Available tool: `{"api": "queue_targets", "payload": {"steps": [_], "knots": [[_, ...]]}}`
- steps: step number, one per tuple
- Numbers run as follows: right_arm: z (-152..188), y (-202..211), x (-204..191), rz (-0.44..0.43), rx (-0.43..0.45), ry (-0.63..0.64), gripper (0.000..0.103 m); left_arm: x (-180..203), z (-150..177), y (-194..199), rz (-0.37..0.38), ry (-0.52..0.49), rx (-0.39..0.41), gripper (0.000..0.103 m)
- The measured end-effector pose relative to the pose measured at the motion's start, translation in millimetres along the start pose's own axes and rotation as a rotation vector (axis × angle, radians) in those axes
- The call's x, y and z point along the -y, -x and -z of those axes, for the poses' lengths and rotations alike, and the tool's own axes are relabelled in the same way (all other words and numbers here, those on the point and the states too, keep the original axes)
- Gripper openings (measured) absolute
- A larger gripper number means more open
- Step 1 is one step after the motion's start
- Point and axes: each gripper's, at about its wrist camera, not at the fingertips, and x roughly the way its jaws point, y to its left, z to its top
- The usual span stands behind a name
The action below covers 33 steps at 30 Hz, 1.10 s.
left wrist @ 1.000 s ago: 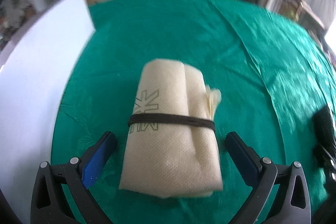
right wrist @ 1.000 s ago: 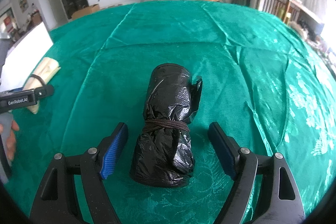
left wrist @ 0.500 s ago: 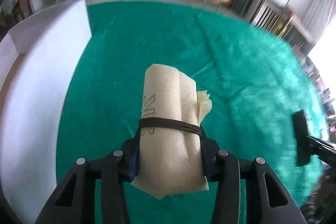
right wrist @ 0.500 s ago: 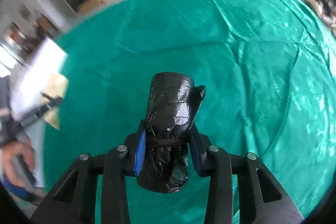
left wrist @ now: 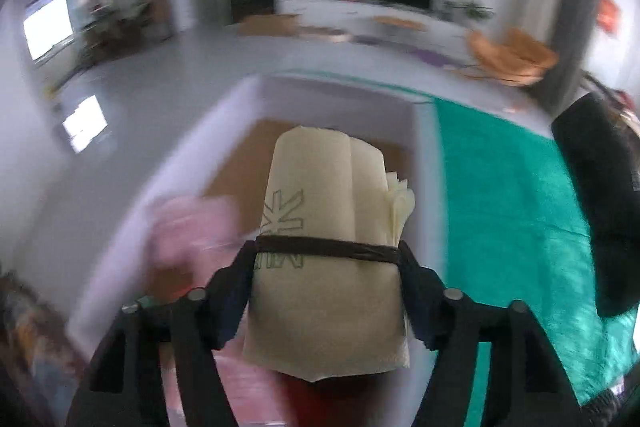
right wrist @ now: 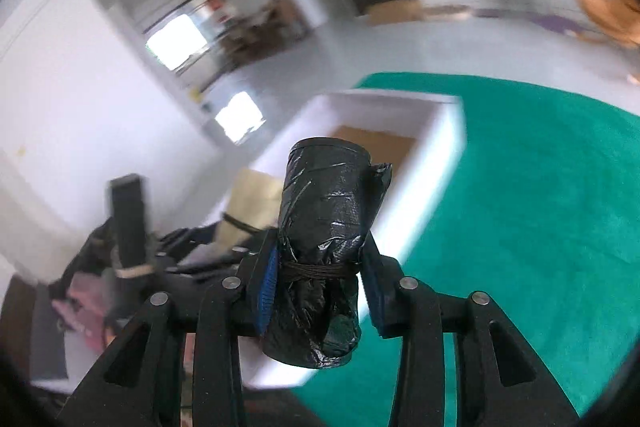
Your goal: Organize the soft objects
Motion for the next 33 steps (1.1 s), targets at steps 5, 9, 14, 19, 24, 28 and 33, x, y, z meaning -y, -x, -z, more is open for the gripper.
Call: {"api": "queue_targets", "payload": {"steps": [5, 9, 14, 19, 24, 28, 33], "knots": [[11, -57, -24, -0.016, -0.080, -0.009, 0.070, -40, 20, -19, -0.131, 0.067, -0.036, 0.078], [18, -40, -16, 0.024, -0.046, -0.001, 0.069, -37, 39, -9, -0.167, 0.043, -0.015, 0.081], [16, -10, -15, 0.157, -0.005, 0.077, 0.070, -7, 39, 16, -0.242, 0.067, 0.082, 0.098], [20, -7, -28, 0.262, -0.018, 0.182, 0.070, 0, 43, 40, -0.313, 0.199, 0.158, 0.102], [29, -18, -37, 0.308, -0.064, 0.262, 0.070, 2, 41, 45, -0.293, 0.155, 0.087, 0.102], [34, -27, -42, 0.336, -0.095, 0.310, 0.070, 7, 44, 42, -0.340, 0.112, 0.078, 0.102], [36, -33, -48, 0.360, -0.105, 0.350, 0.070, 8, 45, 43, -0.348, 0.096, 0.091, 0.102]]}}
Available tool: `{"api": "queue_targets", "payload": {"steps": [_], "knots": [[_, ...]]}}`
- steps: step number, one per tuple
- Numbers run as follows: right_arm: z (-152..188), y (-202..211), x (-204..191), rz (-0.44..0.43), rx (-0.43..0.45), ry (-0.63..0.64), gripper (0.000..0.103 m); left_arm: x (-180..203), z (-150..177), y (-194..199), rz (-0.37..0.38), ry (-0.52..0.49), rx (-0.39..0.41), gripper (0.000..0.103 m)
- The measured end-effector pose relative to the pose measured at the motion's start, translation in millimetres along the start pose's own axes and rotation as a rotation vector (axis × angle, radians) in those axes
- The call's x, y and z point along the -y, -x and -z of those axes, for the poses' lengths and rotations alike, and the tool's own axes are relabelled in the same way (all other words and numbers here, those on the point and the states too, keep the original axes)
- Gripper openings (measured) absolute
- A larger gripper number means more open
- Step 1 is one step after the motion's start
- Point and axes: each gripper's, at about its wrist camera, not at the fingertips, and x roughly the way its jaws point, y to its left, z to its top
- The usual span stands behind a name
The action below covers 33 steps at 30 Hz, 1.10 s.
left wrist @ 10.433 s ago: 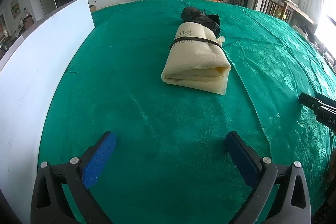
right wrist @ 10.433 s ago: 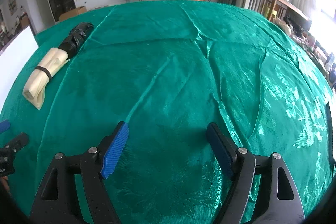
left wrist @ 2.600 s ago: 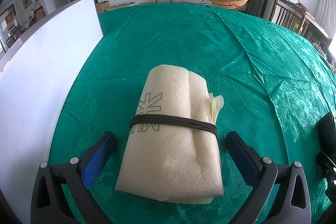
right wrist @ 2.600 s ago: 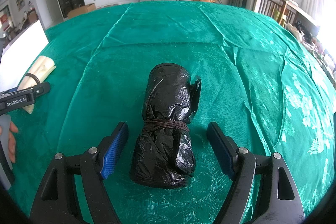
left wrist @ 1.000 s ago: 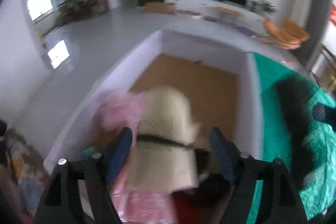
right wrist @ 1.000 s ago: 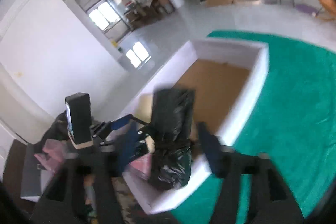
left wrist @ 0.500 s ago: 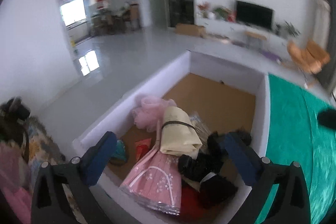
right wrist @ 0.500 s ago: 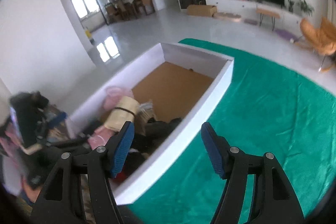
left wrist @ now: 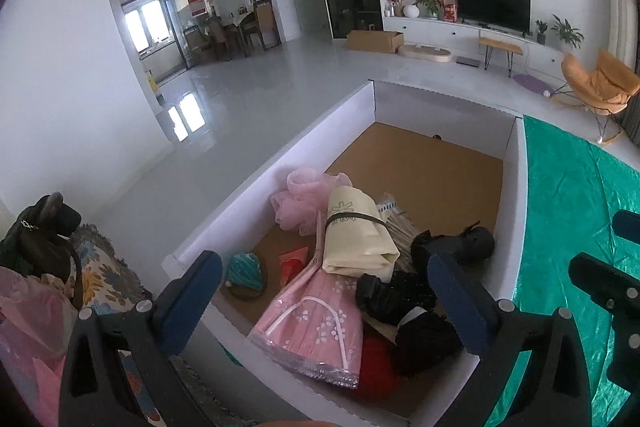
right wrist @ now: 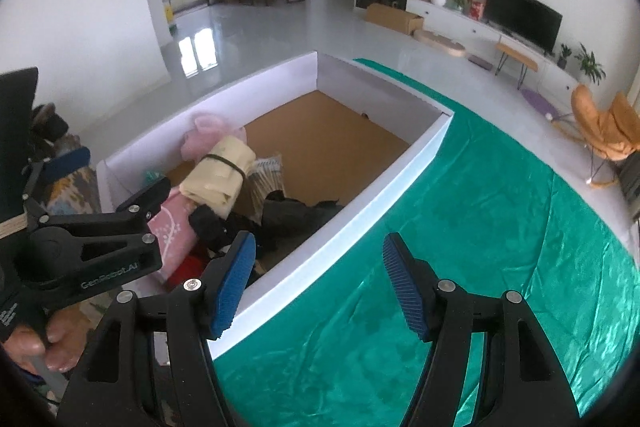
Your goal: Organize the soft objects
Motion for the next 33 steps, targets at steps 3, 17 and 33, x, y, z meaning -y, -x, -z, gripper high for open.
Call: {"api": "queue_targets", "payload": {"steps": [3, 17, 33], "knots": [[0, -5, -2, 0.002, -0.003, 0.004, 0.070, -1, 0, -1, -0.010, 0.001, 0.000, 0.102], [1, -16, -11, 0.004, -0.030, 0.028, 0.070, -13, 1, -4, -0.034, 0.022, 0.008, 0.102], [-5, -24, -26, 0.007, -0.042, 0.049, 0.070, -28, 1, -2, -0.038, 0.063, 0.006, 0.102]]}}
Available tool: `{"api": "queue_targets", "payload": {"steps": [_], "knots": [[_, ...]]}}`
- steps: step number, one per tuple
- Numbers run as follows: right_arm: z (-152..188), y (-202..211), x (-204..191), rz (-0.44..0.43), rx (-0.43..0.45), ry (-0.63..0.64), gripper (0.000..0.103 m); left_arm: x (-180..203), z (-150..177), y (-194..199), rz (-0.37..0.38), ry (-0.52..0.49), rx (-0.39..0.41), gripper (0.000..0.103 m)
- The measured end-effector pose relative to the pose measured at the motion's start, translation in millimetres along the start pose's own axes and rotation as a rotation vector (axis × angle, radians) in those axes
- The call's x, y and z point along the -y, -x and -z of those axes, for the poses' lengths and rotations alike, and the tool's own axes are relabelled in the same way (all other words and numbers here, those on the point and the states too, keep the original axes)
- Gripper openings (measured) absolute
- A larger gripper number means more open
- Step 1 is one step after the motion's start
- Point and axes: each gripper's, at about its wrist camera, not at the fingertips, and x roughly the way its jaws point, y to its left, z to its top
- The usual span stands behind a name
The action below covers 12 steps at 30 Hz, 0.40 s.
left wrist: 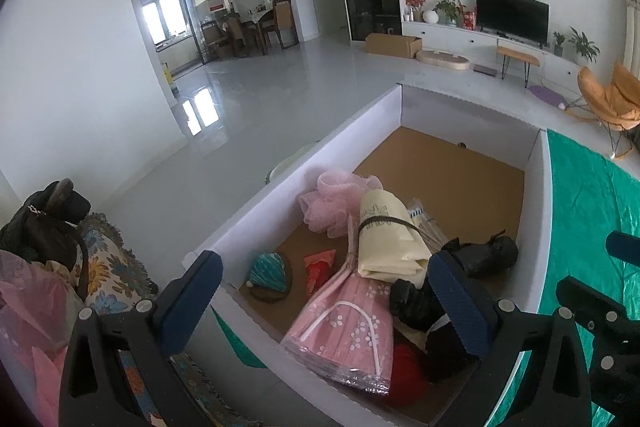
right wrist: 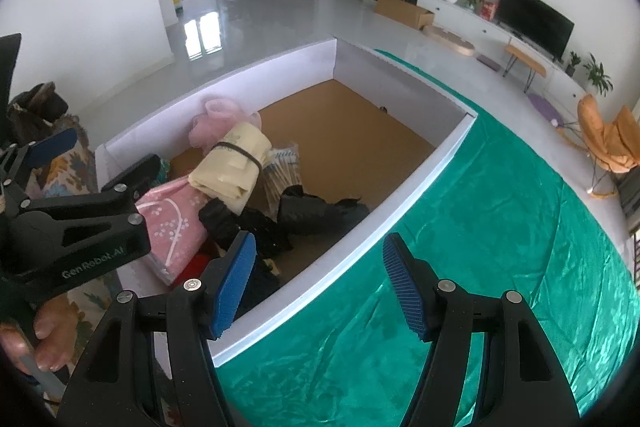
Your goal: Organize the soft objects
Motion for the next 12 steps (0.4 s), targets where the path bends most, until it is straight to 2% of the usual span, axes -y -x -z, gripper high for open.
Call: {"api": "queue_targets", "payload": {"steps": [6, 10, 12], "knots": [[-1, 1, -1, -0.002, 0.005, -0.001, 0.070, -3, -3, 5, 0.031, 0.017, -0.002, 0.102], [-3, 4, -1, -0.006, 0.011, -0.009, 0.070, -5, -3, 7, 0.108, 0.041, -0.026, 0.102], [-4, 8, -1, -0.007, 0.016, -0.011, 0.070, -4, -3, 12, 0.094, 0.040, -0.007, 0.102]]}}
